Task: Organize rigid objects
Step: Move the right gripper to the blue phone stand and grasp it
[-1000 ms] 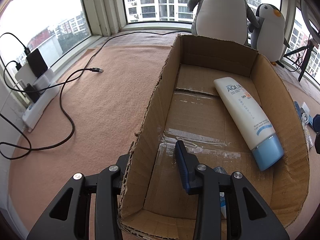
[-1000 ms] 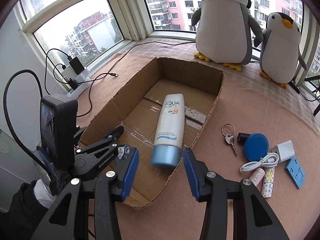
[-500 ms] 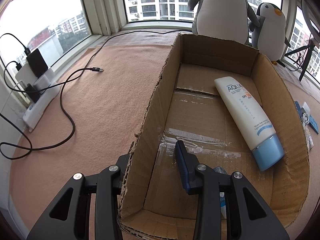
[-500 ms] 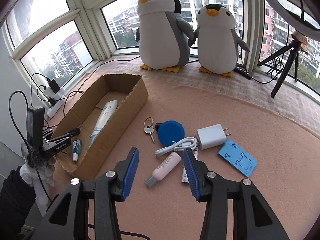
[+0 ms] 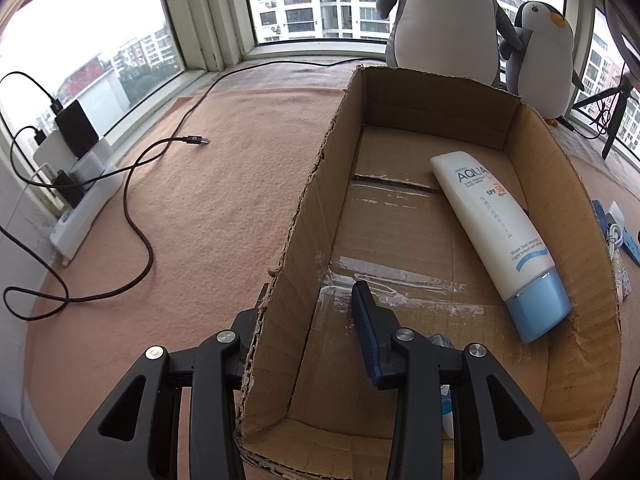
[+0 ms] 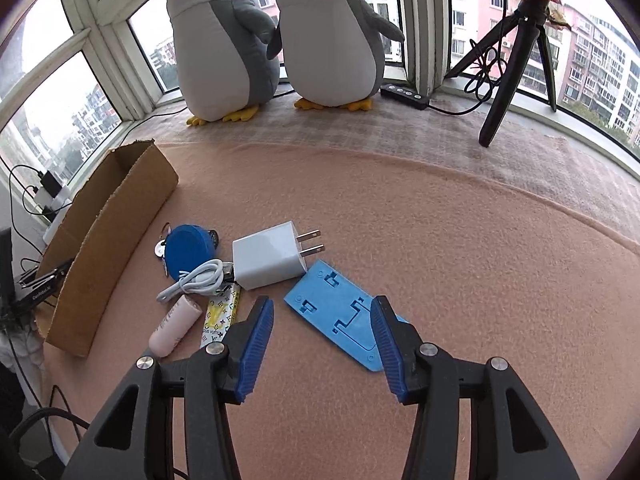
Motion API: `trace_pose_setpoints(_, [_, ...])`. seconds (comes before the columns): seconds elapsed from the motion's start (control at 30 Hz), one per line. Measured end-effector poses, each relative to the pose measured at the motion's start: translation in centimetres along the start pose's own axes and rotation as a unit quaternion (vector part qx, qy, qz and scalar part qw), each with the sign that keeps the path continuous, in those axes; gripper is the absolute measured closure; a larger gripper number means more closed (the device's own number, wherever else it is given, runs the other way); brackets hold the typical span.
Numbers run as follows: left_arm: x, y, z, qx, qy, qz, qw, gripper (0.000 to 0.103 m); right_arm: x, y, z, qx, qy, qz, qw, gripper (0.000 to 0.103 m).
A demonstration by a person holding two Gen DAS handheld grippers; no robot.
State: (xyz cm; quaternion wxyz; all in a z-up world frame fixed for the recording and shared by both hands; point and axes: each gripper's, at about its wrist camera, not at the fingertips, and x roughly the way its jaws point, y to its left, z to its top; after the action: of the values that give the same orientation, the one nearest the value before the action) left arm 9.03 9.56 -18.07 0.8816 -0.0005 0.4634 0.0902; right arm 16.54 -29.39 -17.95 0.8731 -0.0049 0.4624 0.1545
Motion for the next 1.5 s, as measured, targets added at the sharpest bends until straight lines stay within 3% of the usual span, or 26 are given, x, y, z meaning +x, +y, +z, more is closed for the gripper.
trace_pose_setpoints(0.33, [0.0,-0.1,0.1,0.001,0.0,0.003,1.0,0.066,2.0,-2.8,1.2,0.052,0.027,0.039,0.998,0.057])
trace_pose_setpoints(0.63, [0.0,0.0,0.1,0.002,-0.001,0.003,1.0,0.066,1.6,-1.3,-0.6,0.048,0.04,0.054,0.997,0.056])
trace_pose_setpoints(0.97, [0.0,0.0,0.1,0.002,-0.001,0.003,1.0,0.066,2.6,2.8,-0.6,-0.061,0.032,-0.051,0.996,0.057])
trace_pose_setpoints(1.03, [0.0,0.0,0.2,0.001,-0.002,0.003,1.0,0.066,2.6,2.9,-0.6,-0.068,0.035,-0.063,0.995,0.063])
trace_pose_setpoints(1.23, [0.0,-0.1,0.2,-0.001,-0.003,0.003,1.0,0.066,2.3,2.7,-0.9,-0.063,0.034,-0.074,0.995,0.069])
trace_pose_setpoints(1.5, [0.0,-0.1,0.3,-0.001,-0.004,0.002,1.0,0.066,1.0,1.6,-2.3,-0.014,0.015,-0.084,0.996,0.07])
